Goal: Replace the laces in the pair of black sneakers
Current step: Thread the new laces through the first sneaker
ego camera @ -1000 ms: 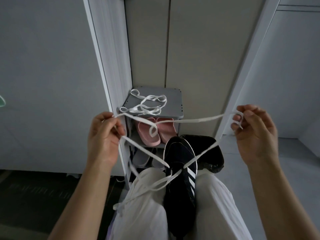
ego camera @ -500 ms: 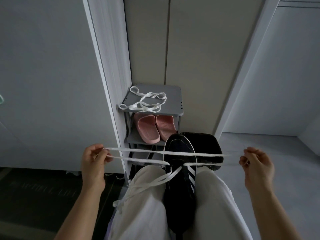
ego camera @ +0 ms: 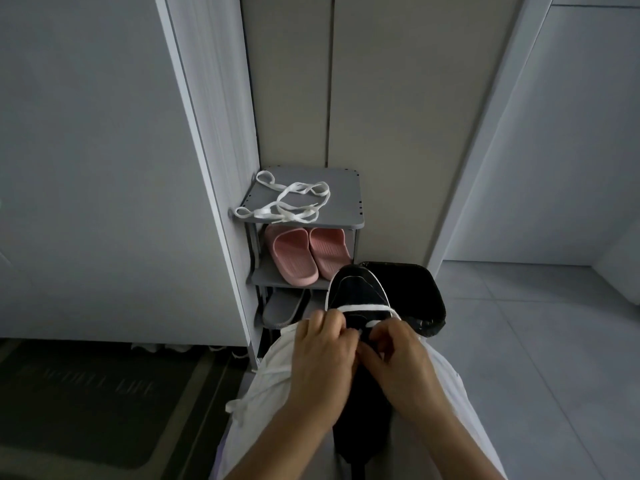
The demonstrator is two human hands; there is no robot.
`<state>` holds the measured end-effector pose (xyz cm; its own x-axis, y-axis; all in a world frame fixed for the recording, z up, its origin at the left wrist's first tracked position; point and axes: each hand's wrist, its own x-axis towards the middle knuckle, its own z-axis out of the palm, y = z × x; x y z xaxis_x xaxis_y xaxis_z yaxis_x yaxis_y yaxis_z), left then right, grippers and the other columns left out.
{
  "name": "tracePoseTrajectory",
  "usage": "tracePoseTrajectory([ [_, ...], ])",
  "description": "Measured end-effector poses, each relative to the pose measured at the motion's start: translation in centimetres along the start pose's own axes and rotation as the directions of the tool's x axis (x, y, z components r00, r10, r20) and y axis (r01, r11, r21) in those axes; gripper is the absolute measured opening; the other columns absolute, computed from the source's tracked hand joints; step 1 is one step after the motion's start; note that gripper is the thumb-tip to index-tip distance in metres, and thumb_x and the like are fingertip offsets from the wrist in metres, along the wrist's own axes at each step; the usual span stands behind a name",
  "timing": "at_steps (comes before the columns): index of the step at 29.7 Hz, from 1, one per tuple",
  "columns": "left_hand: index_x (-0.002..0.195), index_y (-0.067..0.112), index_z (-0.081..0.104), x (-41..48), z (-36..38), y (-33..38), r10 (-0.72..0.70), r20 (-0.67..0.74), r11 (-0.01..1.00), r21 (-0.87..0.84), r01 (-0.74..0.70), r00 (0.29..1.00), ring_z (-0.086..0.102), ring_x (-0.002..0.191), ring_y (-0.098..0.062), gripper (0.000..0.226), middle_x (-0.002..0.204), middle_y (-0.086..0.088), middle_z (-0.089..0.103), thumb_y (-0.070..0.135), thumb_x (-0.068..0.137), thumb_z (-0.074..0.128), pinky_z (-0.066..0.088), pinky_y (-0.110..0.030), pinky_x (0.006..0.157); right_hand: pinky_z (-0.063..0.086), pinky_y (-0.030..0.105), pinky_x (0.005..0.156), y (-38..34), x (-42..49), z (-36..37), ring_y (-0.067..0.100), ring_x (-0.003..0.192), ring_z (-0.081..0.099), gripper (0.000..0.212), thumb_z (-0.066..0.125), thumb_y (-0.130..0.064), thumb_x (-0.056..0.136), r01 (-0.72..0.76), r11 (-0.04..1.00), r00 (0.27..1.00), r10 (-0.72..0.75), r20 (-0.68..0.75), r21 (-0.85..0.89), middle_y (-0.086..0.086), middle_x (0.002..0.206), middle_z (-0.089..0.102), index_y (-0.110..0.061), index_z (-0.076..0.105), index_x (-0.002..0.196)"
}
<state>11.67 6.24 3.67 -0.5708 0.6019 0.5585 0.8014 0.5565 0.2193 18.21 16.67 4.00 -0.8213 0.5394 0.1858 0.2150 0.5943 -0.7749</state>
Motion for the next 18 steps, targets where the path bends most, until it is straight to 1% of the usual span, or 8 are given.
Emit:
tracePoseTrajectory([
  [2,0.059,0.022,0.063,-0.1,0.3,-0.5,-0.033,-0.022,0.999,-0.021,0.033,0.999,0.034,0.076,-0.01,0.024,0.071,0.007,0.051,0.022,0.053,0.087,0.028,-0.023,0.071,0.041,0.012,0.062,0.1,0.2,-0.3,0.008,0.067,0.052,0.017,0.07,-0.01,0.076,-0.017,1.0,1.0,0.016,0.008,0.02,-0.005,0.076,0.055,-0.019,0.055,0.078],
  [4,0.067,0.022,0.066,-0.4,0.1,-1.1,-0.053,-0.032,0.994,-0.093,0.05,0.998,0.035,0.077,-0.01,0.025,0.074,0.006,0.052,0.023,0.053,0.087,0.028,-0.022,0.073,0.041,0.011,0.062,0.3,0.4,-0.8,0.007,0.067,0.053,0.015,0.069,-0.01,0.078,-0.04,0.999,0.999,0.039,0.032,0.024,-0.006,0.074,0.058,-0.02,0.057,0.076],
  [6,0.069,0.023,0.066,-0.4,-0.1,-1.2,-0.045,0.007,0.997,-0.055,0.046,0.999,0.035,0.078,-0.011,0.029,0.075,0.006,0.052,0.027,0.05,0.087,0.032,-0.021,0.073,0.042,0.009,0.061,0.3,0.4,-0.9,0.005,0.068,0.056,0.012,0.066,-0.013,0.082,-0.09,0.994,0.995,0.087,0.042,0.058,-0.006,0.073,0.061,-0.021,0.06,0.076],
  [9,0.057,0.02,0.059,0.3,0.2,-0.7,-0.027,0.042,0.996,0.083,0.024,0.999,0.033,0.075,-0.014,0.029,0.07,0.004,0.05,0.02,0.048,0.086,0.033,-0.024,0.069,0.041,0.008,0.058,0.1,0.5,-0.8,0.001,0.063,0.056,0.011,0.066,-0.015,0.083,-0.152,0.98,0.988,0.148,0.043,0.13,-0.005,0.07,0.061,-0.022,0.06,0.076],
  [12,0.056,0.019,0.059,0.5,0.3,-0.7,-0.025,0.0,0.999,0.021,0.025,1.0,0.033,0.075,-0.013,0.024,0.07,0.004,0.049,0.015,0.057,0.082,0.032,-0.023,0.069,0.041,0.009,0.058,-0.3,0.4,-0.7,-0.002,0.057,0.052,0.017,0.071,-0.014,0.078,-0.163,0.976,0.985,0.155,0.07,0.142,-0.007,0.067,0.056,-0.019,0.055,0.077],
  [14,0.061,0.02,0.058,-0.2,-0.5,-1.0,0.054,-0.004,0.996,-0.072,-0.055,0.999,0.034,0.078,-0.011,0.015,0.076,0.005,0.048,0.018,0.07,0.07,0.04,-0.023,0.066,0.041,0.01,0.058,-0.4,0.3,-0.8,-0.001,0.055,0.05,0.021,0.072,-0.012,0.076,-0.171,0.977,0.983,0.162,0.085,0.124,-0.007,0.067,0.053,-0.017,0.052,0.078],
  [15,0.062,0.021,0.056,-0.8,-1.1,-1.0,0.125,0.039,0.987,-0.105,-0.12,0.991,0.035,0.08,-0.01,0.013,0.079,0.006,0.047,0.021,0.074,0.061,0.043,-0.023,0.065,0.04,0.009,0.058,-0.4,0.4,-0.9,0.0,0.054,0.049,0.022,0.072,-0.011,0.075,-0.181,0.977,0.981,0.17,0.096,0.116,-0.007,0.066,0.052,-0.017,0.051,0.078],
  [18,0.061,0.028,0.052,-3.5,-2.0,-1.8,0.341,0.276,0.939,-0.144,-0.312,0.898,0.036,0.082,-0.005,0.013,0.08,0.012,0.047,0.036,0.07,0.05,0.041,-0.017,0.063,0.039,0.008,0.056,-0.4,0.6,-1.2,0.004,0.056,0.044,0.02,0.07,-0.01,0.075,-0.201,0.974,0.976,0.19,0.107,0.108,-0.004,0.068,0.05,-0.013,0.051,0.082],
])
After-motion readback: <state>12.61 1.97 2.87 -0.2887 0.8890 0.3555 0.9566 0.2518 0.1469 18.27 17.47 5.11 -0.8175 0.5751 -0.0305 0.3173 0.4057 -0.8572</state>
